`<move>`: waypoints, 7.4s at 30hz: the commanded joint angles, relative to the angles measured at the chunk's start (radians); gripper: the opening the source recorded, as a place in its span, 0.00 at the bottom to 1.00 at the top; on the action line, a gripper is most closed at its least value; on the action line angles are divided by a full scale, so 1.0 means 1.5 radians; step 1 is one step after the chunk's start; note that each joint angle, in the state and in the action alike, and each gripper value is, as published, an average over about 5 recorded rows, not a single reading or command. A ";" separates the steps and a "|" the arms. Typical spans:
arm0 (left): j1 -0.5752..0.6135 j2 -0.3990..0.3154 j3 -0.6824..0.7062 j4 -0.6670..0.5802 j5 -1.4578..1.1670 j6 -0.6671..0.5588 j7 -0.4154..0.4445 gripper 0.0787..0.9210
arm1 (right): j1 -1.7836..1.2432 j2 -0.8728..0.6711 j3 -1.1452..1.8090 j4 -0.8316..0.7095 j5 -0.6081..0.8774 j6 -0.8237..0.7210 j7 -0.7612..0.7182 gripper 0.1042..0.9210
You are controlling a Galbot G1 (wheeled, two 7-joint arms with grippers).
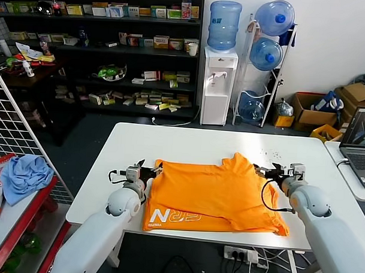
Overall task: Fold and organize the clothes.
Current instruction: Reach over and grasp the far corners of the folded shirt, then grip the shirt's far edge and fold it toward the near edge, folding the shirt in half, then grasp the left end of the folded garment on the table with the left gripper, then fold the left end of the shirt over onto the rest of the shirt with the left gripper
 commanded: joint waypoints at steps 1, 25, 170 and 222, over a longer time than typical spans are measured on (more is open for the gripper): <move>-0.094 -0.025 0.012 0.133 -0.009 0.032 0.014 0.88 | 0.121 0.065 -0.034 -0.175 -0.034 -0.004 -0.028 0.88; -0.064 -0.041 0.016 0.122 -0.006 0.063 0.028 0.79 | 0.121 0.111 -0.050 -0.218 -0.076 0.011 -0.031 0.48; 0.244 0.148 -0.060 -0.427 -0.178 0.078 -0.146 0.05 | -0.445 -0.033 0.112 0.428 -0.110 0.012 0.160 0.88; 0.219 0.115 -0.027 -0.344 -0.171 0.004 -0.118 0.80 | -0.395 0.011 0.090 0.365 -0.145 0.028 0.150 0.88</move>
